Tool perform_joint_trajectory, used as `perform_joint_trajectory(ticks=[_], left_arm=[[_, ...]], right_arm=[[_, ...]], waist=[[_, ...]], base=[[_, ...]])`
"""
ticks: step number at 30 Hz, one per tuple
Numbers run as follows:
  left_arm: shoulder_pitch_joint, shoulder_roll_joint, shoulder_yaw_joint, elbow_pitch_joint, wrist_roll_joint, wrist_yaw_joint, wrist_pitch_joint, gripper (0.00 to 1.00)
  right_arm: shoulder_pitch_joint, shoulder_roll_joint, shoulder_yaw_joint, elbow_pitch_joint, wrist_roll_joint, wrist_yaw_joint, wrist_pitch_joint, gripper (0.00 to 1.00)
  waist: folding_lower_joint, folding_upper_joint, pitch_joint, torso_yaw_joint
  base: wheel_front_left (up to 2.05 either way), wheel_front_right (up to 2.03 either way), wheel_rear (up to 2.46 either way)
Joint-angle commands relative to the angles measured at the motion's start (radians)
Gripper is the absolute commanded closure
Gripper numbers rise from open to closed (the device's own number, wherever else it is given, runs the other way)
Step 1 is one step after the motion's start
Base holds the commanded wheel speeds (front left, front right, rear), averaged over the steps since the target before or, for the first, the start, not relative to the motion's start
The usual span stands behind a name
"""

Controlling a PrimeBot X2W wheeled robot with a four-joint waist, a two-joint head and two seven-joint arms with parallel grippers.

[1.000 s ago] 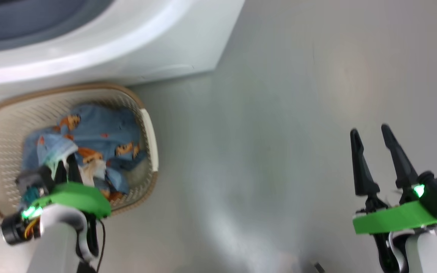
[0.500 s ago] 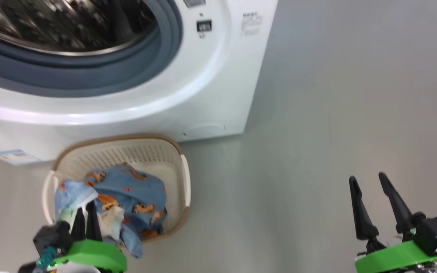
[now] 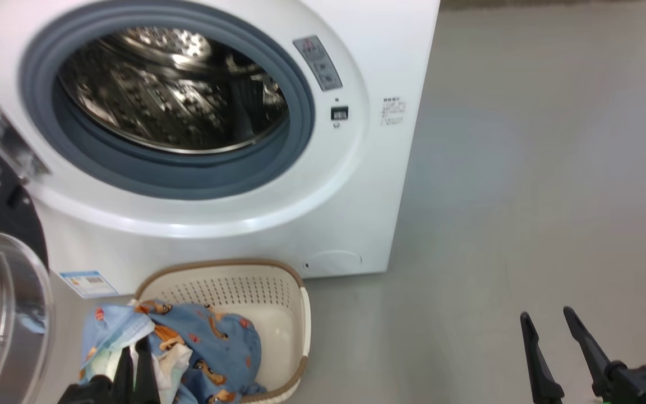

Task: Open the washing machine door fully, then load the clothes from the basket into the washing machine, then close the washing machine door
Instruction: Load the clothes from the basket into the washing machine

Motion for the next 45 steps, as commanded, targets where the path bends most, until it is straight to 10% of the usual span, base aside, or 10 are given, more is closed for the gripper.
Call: perform_joint_trajectory(ticks=[1, 26, 45], left_arm=[[-0.004, 0.012, 0.031, -0.038, 0.016, 0.010, -0.009, 1.00], [0.107, 0.012, 0.025, -0.271, 0.093, 0.007, -0.009, 1.00], [-0.173, 0.017, 0.064, -0.159, 0.094, -0.023, -0.009, 1.00]], right_arm=[[0.001, -0.006, 0.020, -0.027, -0.005, 0.002, -0.007, 0.00], [0.033, -0.005, 0.024, -0.041, -0.007, 0.002, -0.007, 0.00], [-0.057, -0.005, 0.053, -0.029, 0.081, 0.002, -0.007, 0.00]], waist=[[0.0000, 0.0000, -0.065, 0.028], [0.0000, 0.0000, -0.114, 0.013], [0.0000, 0.0000, 0.066, -0.106]], base=[[0.00, 0.00, 0.00], [0.00, 0.00, 0.00], [0.00, 0.00, 0.00]])
